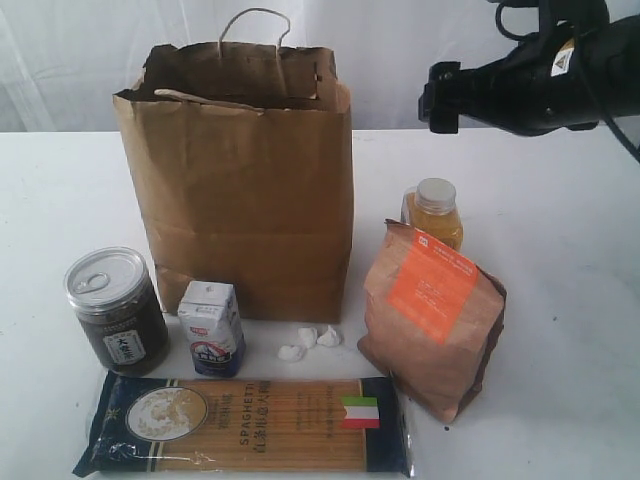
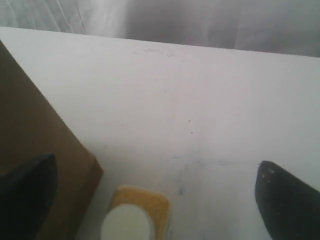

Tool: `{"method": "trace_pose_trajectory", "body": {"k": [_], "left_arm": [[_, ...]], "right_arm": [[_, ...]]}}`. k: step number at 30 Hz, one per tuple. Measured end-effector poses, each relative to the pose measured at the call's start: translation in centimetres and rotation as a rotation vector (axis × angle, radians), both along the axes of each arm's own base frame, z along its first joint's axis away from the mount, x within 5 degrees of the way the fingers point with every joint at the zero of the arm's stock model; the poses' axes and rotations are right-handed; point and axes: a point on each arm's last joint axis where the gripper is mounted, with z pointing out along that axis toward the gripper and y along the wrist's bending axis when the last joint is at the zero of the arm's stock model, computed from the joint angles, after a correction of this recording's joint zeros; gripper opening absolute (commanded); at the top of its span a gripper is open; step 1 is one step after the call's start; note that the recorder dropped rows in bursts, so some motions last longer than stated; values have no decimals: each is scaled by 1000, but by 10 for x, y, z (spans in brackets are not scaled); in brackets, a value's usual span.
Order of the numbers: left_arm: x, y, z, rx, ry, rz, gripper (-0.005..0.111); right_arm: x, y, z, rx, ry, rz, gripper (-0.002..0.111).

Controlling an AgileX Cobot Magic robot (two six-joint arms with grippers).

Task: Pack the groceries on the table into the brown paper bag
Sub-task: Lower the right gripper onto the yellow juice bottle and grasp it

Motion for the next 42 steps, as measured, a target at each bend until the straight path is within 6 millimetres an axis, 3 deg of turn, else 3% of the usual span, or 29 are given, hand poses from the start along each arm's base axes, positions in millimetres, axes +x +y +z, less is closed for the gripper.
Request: {"method": "trace_pose_trajectory", "body": {"k": [6,17,29,34,42], "left_arm": [[0,0,0,0,0,0,0],[0,0,0,0,0,0,0],[0,0,0,0,0,0,0],[0,0,0,0,0,0,0],[0,0,0,0,0,0,0]], "right_arm": [[9,7,-15,54,41,-11,105],[28,14,-61,18,163,-18,105],[13,42,-62,-49,201,103,105],[12,45,-63,-50,203,103,104],[17,46,-81,-42,268,53,102]]}}
